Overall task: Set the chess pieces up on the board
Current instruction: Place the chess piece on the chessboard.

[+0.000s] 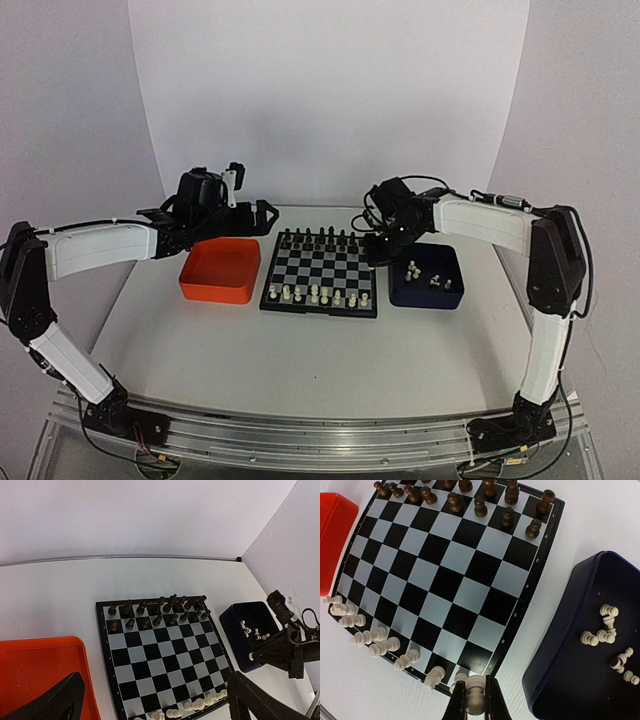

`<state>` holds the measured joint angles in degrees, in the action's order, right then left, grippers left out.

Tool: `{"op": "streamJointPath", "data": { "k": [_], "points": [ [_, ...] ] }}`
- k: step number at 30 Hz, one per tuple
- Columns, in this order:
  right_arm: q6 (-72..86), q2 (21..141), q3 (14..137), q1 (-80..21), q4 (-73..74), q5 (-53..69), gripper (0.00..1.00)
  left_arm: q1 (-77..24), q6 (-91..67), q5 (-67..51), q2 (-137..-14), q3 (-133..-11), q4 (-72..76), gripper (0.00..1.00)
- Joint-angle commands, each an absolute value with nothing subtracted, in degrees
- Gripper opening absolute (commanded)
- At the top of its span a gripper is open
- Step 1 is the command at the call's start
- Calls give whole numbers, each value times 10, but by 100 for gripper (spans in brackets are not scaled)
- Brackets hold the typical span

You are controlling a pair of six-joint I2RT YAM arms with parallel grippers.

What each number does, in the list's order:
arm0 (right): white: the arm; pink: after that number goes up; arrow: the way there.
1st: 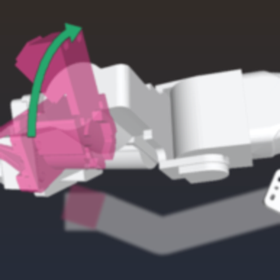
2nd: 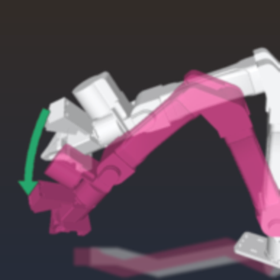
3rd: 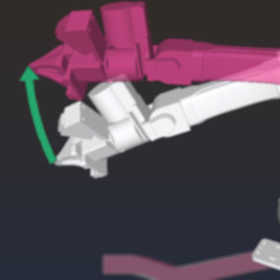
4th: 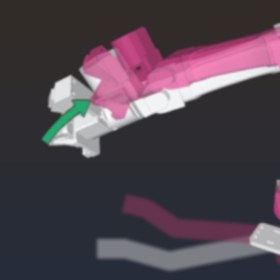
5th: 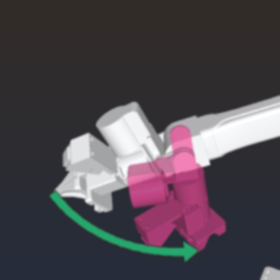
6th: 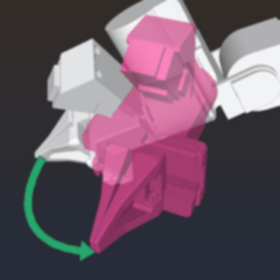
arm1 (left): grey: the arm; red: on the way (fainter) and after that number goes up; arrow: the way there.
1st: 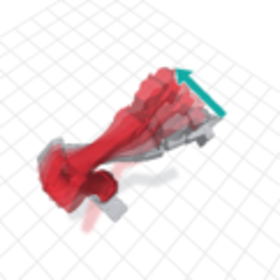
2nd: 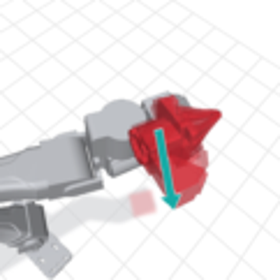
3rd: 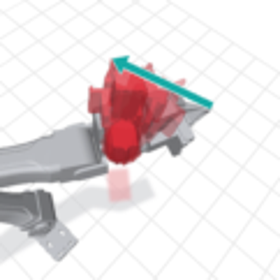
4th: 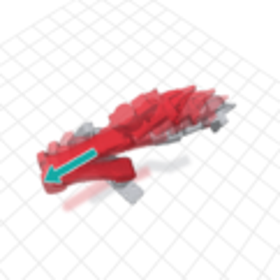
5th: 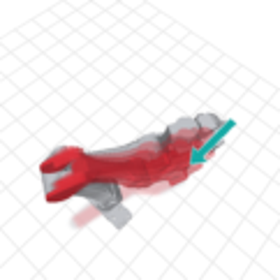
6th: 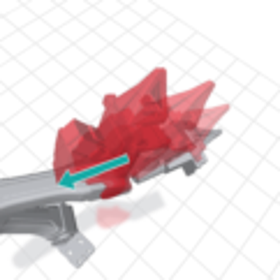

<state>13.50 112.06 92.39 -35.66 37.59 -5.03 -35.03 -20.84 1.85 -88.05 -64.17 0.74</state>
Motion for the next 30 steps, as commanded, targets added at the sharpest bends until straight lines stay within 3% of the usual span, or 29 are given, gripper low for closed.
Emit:
{"op": "streamJointPath", "data": {
  "k": [1, 30],
  "points": [
    [137, 1163, 955, -363, 400, -35, 0, -346, -195, 10, -860, -649, 33, 100],
    [143, 1248, 978, -374, 407, -28, 0, -345, -199, -19, -860, -642, 29, 100]
  ]
}}
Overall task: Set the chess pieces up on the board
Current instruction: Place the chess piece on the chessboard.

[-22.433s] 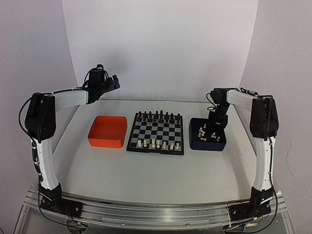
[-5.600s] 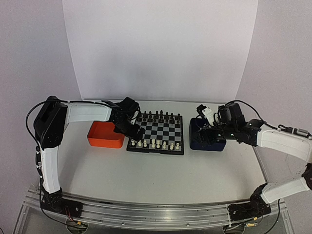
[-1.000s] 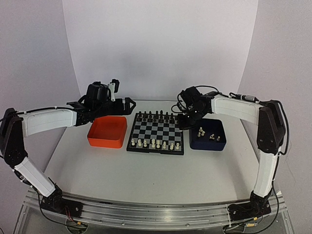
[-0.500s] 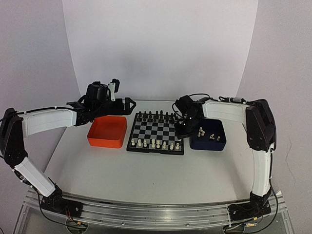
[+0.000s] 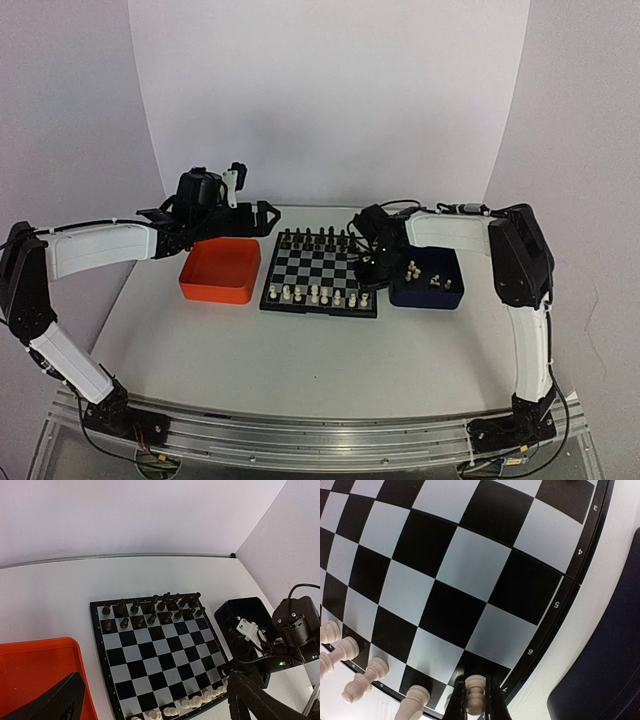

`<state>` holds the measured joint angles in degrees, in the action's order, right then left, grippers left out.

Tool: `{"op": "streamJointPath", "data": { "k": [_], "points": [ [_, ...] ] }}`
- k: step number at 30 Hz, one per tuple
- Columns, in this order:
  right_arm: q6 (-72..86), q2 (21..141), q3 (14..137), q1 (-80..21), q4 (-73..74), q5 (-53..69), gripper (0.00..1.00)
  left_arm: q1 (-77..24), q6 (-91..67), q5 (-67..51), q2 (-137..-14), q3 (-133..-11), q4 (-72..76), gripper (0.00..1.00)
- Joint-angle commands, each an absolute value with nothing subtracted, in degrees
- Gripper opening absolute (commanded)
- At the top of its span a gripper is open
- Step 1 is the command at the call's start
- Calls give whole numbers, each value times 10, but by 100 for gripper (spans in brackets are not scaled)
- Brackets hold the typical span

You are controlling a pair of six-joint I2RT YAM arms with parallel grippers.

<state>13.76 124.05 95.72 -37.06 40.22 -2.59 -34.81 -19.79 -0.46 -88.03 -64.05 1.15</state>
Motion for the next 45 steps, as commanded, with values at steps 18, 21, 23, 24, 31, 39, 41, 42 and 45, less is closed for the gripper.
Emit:
{"op": "streamJointPath", "data": {
  "k": [18, 21, 23, 24, 31, 39, 41, 42, 45],
  "points": [
    [142, 1251, 981, -374, 406, -42, 16, -346, -193, -23, -874, -654, 24, 100],
    [142, 1246, 981, -374, 406, -41, 24, -345, -193, -23, -875, -655, 24, 100],
    [143, 1242, 980, -374, 406, -43, 27, -345, -194, -21, -875, -655, 25, 100],
    [143, 1239, 981, -374, 406, -43, 28, -345, -194, -21, -875, -655, 26, 100],
    [146, 1210, 992, -374, 404, -40, 35, -346, -200, -23, -879, -652, 36, 100],
    [153, 1128, 1002, -372, 391, -72, 65, -345, -204, -30, -881, -653, 50, 100],
    [149, 1108, 998, -370, 389, -97, 73, -345, -203, -29, -881, -655, 51, 100],
    [148, 1101, 994, -364, 388, -109, 74, -345, -202, -29, -880, -656, 51, 100],
    [153, 1079, 976, -337, 388, -127, 77, -345, -199, -29, -881, -659, 51, 100]
  ]
}}
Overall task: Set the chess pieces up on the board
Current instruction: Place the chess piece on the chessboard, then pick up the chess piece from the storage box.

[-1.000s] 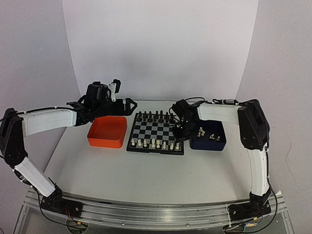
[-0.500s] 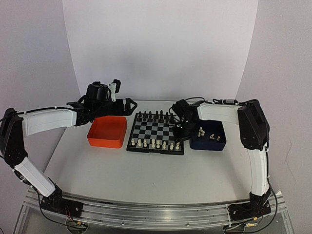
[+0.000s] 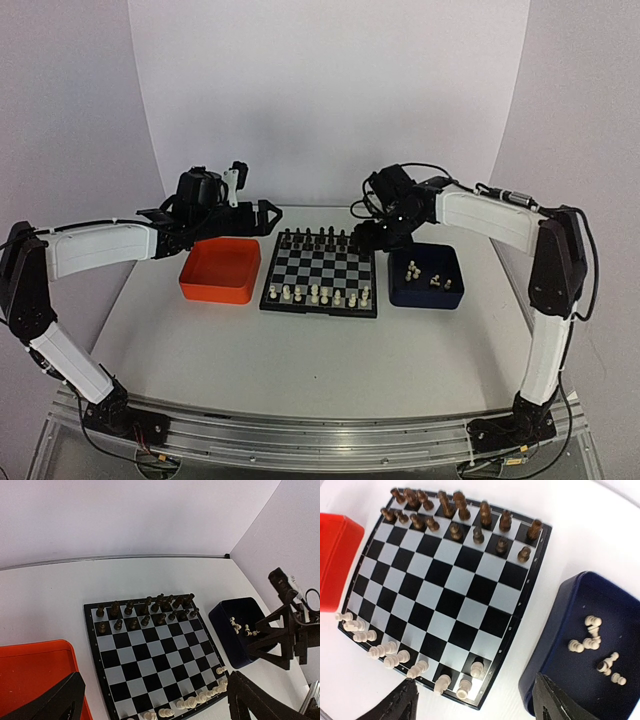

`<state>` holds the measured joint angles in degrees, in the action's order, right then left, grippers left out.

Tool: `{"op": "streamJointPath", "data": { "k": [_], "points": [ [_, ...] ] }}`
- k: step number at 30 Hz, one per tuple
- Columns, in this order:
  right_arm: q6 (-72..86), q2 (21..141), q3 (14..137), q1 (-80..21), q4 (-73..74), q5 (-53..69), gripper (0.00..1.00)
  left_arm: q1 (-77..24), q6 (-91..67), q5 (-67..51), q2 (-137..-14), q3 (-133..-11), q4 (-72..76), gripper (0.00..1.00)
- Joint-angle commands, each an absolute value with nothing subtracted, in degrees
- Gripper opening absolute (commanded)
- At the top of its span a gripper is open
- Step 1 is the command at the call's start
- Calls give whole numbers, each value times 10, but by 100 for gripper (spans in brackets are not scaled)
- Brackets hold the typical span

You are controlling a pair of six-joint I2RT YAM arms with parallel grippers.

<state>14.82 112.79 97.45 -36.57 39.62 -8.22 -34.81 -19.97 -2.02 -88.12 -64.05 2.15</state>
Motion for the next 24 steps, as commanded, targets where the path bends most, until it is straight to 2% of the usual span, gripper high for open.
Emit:
{"op": "streamJointPath", "data": {
  "k": [1, 7, 14, 24],
  "points": [
    [159, 1073, 967, -323, 388, -127, 78, -345, -198, -28, -881, -660, 50, 100],
    [188, 1075, 920, -235, 388, -74, 79, -344, -193, -28, -886, -669, 45, 100],
    [164, 1147, 946, -203, 388, -79, 78, -342, -190, -27, -893, -678, 37, 100],
    [159, 1248, 1016, -187, 388, -63, 60, -339, -191, -22, -905, -689, 25, 100]
  ]
}}
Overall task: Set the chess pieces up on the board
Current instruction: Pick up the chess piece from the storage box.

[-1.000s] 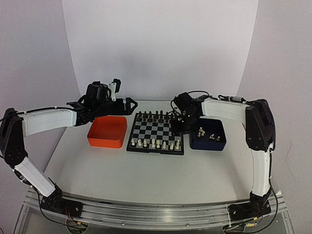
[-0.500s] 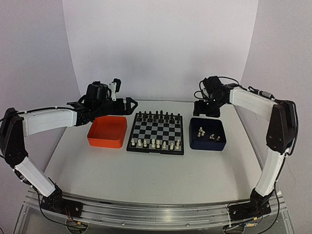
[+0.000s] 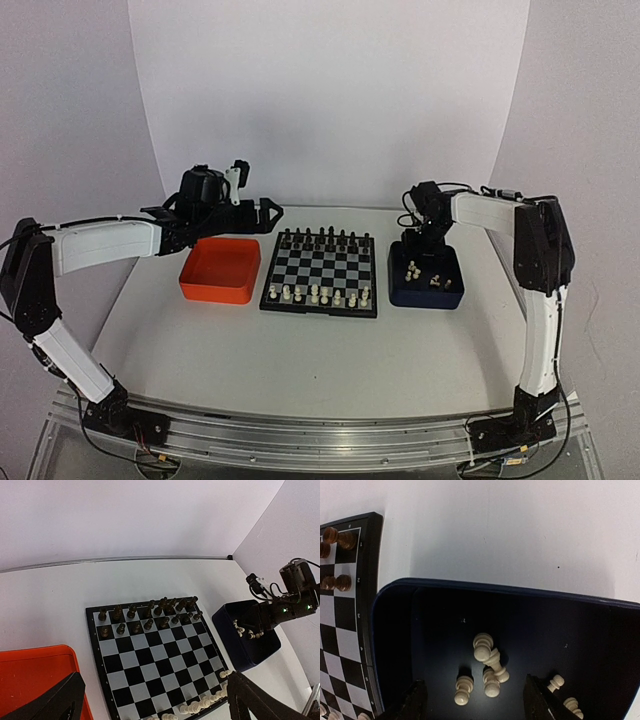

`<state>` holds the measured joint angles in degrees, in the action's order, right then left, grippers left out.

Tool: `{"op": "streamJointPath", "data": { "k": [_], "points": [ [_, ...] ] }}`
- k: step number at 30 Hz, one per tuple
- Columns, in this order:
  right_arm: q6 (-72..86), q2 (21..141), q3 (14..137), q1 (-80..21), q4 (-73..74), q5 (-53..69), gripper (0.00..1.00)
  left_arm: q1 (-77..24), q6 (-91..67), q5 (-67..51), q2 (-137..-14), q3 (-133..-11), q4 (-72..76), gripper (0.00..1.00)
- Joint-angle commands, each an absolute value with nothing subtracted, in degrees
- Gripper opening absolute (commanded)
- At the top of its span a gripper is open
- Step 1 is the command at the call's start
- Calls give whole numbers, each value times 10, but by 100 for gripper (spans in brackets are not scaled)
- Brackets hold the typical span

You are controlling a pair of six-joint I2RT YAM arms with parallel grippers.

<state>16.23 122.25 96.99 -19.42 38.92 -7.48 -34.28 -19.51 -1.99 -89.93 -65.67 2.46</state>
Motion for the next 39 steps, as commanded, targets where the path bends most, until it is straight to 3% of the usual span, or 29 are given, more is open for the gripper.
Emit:
{"op": "streamJointPath", "data": {
  "k": [1, 7, 20, 25, 39],
  "points": [
    [158, 1255, 1022, -186, 388, -63, 58, -338, -191, -22, -905, -689, 25, 100],
    [156, 1284, 1044, -182, 388, -69, 53, -337, -191, -21, -907, -690, 23, 100],
    [157, 1300, 1047, -180, 389, -37, 25, -336, -197, -21, -907, -687, 22, 100],
    [158, 1299, 1040, -180, 390, -36, 23, -336, -199, -22, -902, -683, 23, 100],
    [156, 1299, 1047, -180, 390, -39, 0, -336, -198, -21, -894, -677, 24, 100]
  ]
}}
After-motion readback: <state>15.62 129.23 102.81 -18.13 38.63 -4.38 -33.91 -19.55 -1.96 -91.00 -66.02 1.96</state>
